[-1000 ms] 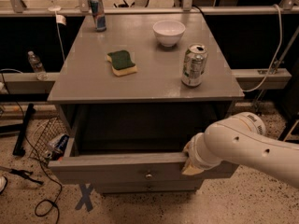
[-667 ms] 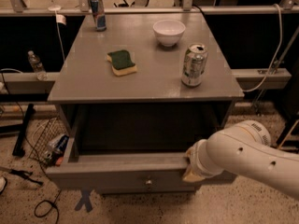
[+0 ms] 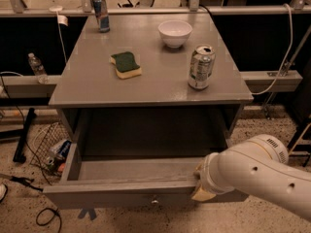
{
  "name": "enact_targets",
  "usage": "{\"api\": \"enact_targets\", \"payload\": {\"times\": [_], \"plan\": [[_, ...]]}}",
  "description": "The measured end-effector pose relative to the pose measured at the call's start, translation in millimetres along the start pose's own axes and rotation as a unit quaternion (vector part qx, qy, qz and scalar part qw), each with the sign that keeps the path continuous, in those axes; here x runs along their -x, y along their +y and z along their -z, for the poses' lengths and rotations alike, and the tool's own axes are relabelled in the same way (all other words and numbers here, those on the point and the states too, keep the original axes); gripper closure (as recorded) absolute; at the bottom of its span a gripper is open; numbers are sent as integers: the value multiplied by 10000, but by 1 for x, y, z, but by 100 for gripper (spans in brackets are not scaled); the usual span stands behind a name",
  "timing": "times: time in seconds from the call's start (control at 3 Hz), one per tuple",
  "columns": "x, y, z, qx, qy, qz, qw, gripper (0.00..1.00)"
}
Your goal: Open top drawer
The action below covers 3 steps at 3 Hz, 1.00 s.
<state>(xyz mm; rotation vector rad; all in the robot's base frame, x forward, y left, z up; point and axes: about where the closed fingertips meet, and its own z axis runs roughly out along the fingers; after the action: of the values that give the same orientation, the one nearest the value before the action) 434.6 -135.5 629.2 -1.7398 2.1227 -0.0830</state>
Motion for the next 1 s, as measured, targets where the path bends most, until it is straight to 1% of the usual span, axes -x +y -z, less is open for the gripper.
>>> {"api": "enact_targets", "payload": {"times": [0.33, 0.67, 1.0], "plan": [[0, 1, 1, -7, 4, -11, 10000, 98], [0, 1, 1, -11, 6, -3, 10000, 77], [1, 1, 2, -15, 8, 7, 10000, 53]]}}
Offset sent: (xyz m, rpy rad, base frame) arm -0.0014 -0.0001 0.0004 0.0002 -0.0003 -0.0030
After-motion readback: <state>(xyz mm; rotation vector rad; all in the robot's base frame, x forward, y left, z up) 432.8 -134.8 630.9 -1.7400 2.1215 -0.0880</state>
